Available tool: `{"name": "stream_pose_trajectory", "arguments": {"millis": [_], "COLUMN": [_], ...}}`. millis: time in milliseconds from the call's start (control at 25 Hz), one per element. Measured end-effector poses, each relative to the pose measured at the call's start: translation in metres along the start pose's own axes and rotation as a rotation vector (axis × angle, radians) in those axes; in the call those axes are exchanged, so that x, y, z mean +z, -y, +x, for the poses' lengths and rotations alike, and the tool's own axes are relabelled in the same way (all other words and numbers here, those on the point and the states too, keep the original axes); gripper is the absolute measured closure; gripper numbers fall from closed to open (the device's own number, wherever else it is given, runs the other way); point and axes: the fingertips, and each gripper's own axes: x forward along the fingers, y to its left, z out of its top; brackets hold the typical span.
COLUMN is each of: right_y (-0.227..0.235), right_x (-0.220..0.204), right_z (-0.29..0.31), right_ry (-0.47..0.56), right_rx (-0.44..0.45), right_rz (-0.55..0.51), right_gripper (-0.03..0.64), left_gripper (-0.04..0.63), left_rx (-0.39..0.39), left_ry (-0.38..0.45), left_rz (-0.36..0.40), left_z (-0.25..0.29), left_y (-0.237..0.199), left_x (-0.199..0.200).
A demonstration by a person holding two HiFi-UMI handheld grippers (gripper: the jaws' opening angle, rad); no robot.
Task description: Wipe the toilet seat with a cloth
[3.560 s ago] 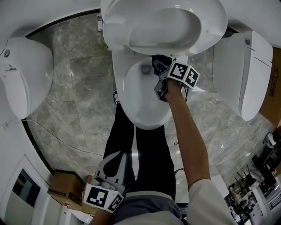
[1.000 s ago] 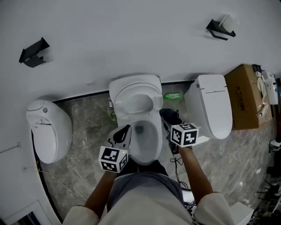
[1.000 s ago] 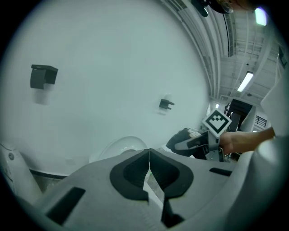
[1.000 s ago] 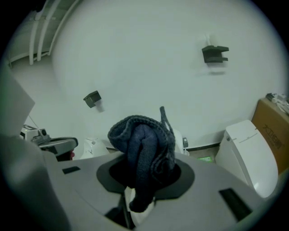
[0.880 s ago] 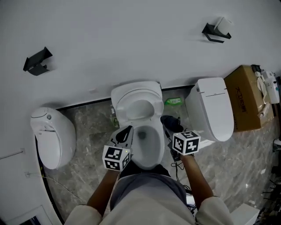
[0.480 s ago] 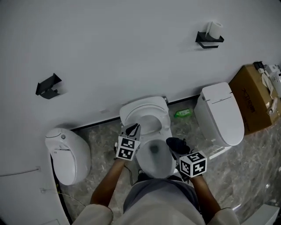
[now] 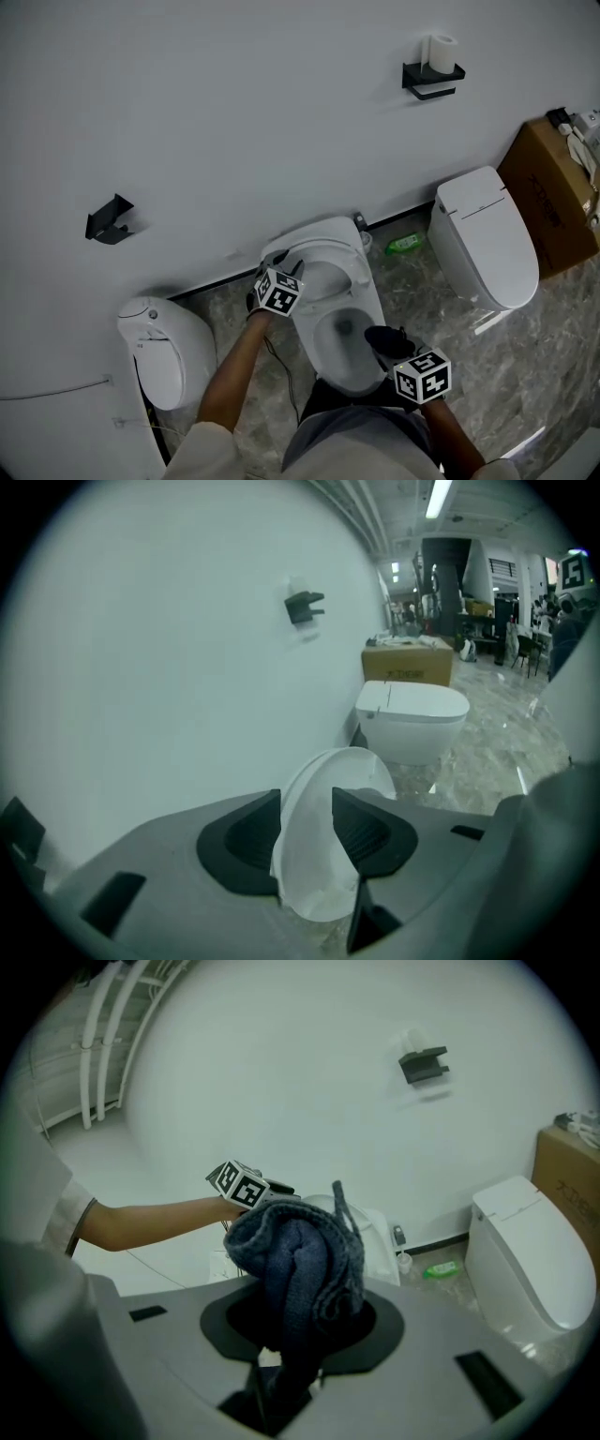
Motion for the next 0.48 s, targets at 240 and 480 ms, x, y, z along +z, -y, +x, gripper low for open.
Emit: {"name": "stream_pose_trajectory", "arguments": {"millis": [240, 480], "right_y": [0.021, 0.024], "right_x": [-0.016, -0.023], "right_z": [-0.001, -0.006], "right_ry": [-0.036, -0.039], "right_rx": [-0.009, -0.039], "right_rz": [0.02, 0.039], "right_gripper": [0.511, 0.512], "left_gripper": [0.434, 0.433], "left_rx": [-0.001, 0.025], "left_ry": [-0.124, -0.154], "left_rz": [0.127, 0.258], "left_z": [0.048, 0.055], "left_y": [-0.011, 0.001], "left_x": [-0.007, -0.019]}}
